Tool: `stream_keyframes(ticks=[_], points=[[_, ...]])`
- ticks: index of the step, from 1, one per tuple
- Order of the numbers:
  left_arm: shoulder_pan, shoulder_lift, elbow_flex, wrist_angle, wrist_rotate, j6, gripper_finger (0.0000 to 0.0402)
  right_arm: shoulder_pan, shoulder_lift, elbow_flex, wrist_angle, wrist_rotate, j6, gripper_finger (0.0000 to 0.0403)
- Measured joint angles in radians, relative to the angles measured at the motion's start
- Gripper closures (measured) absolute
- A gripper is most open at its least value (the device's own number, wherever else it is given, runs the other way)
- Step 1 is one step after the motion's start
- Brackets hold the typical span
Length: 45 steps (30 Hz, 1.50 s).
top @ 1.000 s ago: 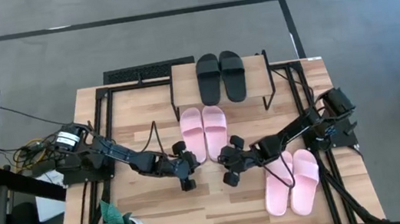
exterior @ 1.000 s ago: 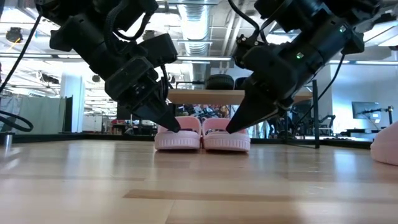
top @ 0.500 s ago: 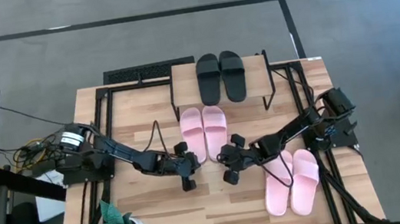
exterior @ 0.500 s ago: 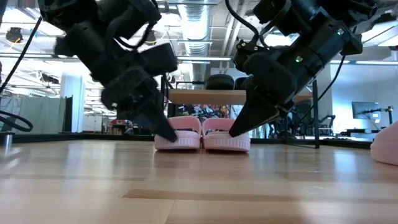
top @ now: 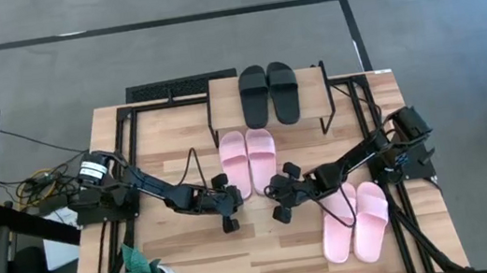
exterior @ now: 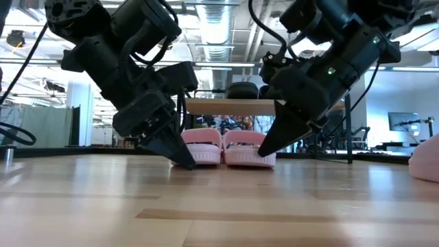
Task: Pick and place slides into the shelf
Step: Adjust the pink slippers under the shelf
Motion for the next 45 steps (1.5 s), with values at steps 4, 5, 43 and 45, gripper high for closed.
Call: stream_keyframes(ticks=[4, 5, 43, 45], points=[[0.022, 0.0, 0.0, 0.0, -0.001, 0.0, 0.0401, -0.022, 0.0, 0.0, -0.017, 0.001, -0.009, 0.0403], [0.029, 0.0, 0.0, -0.001, -0.004, 0.0, 0.0401, -0.028, 0.0, 0.0, -0.017, 0.001, -0.013, 0.0403], [0.303, 0.0, 0.0, 0.052, 0.034, 0.137, 0.0401, -0.348, 0.0, 0.0, 0.003, -0.158, -0.388, 0.0403], [0.316, 0.0, 0.0, 0.052, 0.034, 0.137, 0.0401, -0.368, 0.0, 0.0, 0.012, -0.176, -0.407, 0.0403]])
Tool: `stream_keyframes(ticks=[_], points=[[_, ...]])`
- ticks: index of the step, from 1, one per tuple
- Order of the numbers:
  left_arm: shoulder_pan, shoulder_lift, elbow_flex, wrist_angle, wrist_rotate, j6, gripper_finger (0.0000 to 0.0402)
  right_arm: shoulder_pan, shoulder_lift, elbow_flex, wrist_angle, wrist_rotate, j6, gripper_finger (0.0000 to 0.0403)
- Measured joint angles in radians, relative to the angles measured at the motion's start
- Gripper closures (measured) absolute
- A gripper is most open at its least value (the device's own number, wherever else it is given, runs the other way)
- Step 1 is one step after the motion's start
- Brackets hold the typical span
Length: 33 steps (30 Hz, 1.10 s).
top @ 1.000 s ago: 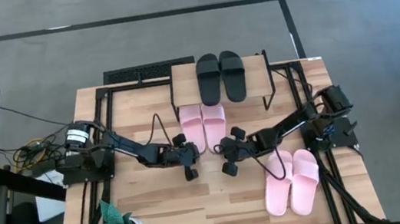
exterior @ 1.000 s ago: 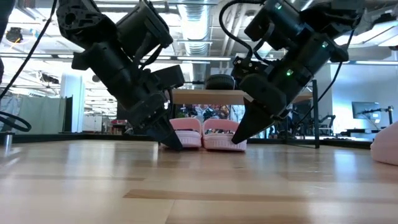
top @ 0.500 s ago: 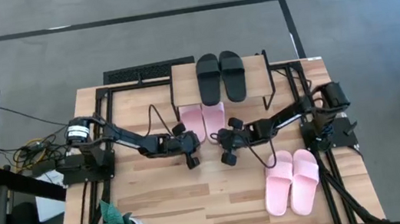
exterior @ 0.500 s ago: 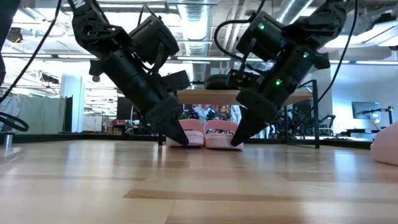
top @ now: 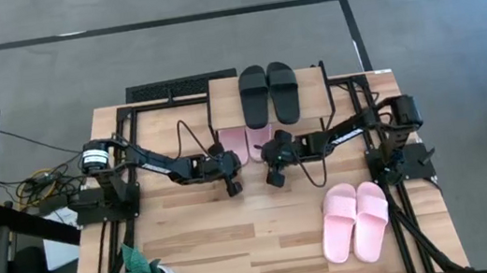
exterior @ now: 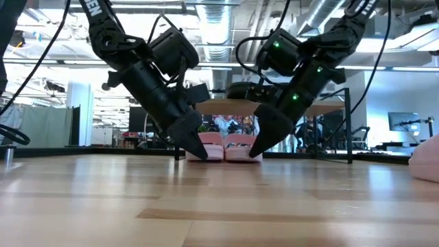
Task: Pick and place slides into the shelf
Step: Adjust the pink slippers under the shelf
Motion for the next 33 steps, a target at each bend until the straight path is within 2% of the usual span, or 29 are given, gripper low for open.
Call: stream_keyframes(ticks=[12, 22, 28, 33], points=[[0.076, 0.0, 0.0, 0.016, 0.001, -0.001, 0.0401, -0.082, 0.0, 0.0, 0.044, -0.049, -0.055, 0.0403], [0.08, 0.014, 0.0, 0.056, 0.001, -0.01, 0.0401, -0.09, 0.0, 0.0, 0.061, -0.061, -0.055, 0.0403], [0.057, 0.031, 0.0, 0.078, -0.025, -0.019, 0.0401, -0.068, 0.0, 0.0, 0.059, -0.098, -0.055, 0.0403], [0.051, 0.031, 0.0, 0.066, -0.096, -0.046, 0.0401, -0.047, 0.0, 0.0, 0.054, -0.102, -0.054, 0.0403]])
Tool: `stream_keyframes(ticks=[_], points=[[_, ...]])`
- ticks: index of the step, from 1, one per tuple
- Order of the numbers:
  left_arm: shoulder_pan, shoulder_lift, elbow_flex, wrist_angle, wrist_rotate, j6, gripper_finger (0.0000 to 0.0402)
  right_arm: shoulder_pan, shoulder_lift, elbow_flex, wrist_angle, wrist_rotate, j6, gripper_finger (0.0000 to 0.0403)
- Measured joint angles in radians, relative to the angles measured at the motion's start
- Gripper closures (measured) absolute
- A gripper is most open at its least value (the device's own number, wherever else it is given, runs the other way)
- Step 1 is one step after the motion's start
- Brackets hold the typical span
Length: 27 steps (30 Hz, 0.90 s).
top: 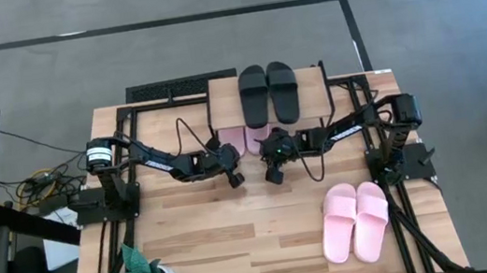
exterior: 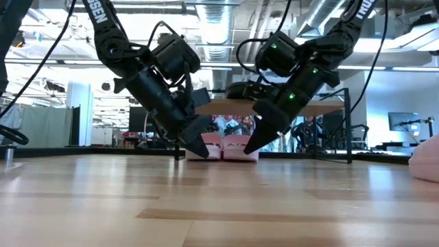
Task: Pick and place slides into the shelf
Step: Adjust the pink slippers under the shelf, then put the pink slipper under the shelf
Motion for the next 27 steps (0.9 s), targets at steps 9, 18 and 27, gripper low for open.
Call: stream_keyframes(ticks=[9, 18, 27], points=[[-0.016, 0.0, 0.0, -0.007, -0.012, -0.017, 0.0401, 0.041, 0.0, 0.0, 0.0, -0.001, 0.035, 0.0403], [-0.098, -0.036, 0.005, 0.005, -0.019, -0.021, 0.0401, 0.131, -0.011, 0.0, -0.008, 0.0, 0.095, 0.0403], [-0.266, -0.247, 0.006, -0.12, -0.043, 0.024, 0.0401, 0.286, -0.24, 0.001, -0.176, 0.163, 0.129, 0.0403]])
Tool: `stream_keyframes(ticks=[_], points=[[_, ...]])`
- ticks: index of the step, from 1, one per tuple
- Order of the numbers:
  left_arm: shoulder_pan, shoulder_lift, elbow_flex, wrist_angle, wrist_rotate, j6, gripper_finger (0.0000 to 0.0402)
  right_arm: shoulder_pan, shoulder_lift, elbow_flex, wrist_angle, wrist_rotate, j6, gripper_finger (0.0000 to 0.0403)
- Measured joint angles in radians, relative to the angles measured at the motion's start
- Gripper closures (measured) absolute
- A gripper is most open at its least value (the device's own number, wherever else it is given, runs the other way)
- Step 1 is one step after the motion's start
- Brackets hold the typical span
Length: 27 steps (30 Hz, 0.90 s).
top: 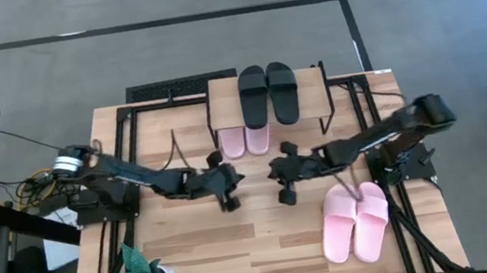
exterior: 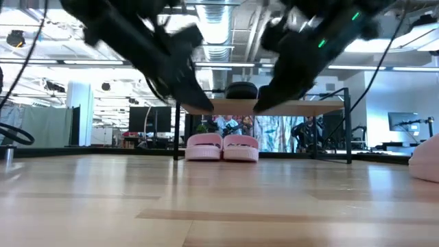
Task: Pick and place slides into the shelf
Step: Put the pink slipper under the shelf
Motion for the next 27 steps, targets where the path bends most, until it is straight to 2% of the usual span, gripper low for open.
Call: stream_keyframes(ticks=[4, 9, 12, 16, 22, 27], points=[[-0.075, -0.125, 0.0, -0.076, -0.001, 0.011, 0.0401, 0.083, -0.159, 0.0, -0.189, 0.076, 0.061, 0.0403], [-0.113, -0.242, 0.0, -0.043, 0.0, -0.017, 0.0401, 0.208, -0.345, 0.0, -0.432, 0.209, 0.228, 0.0403], [-0.113, -0.248, 0.0, 0.036, 0.073, 0.022, 0.0401, 0.306, -0.434, -0.019, -0.509, 0.275, 0.364, 0.0403], [-0.108, -0.195, 0.001, 0.121, 0.148, 0.06, 0.0401, 0.451, -0.523, -0.07, -0.525, 0.308, 0.563, 0.0403], [-0.108, -0.115, 0.0, 0.25, 0.159, 0.036, 0.0401, 0.657, -0.505, -0.049, -0.6, 0.354, 0.816, 0.0403], [-0.108, -0.084, 0.0, 0.284, 0.164, 0.024, 0.0401, 0.753, -0.396, 0.008, -0.749, 0.292, 0.992, 0.0403]])
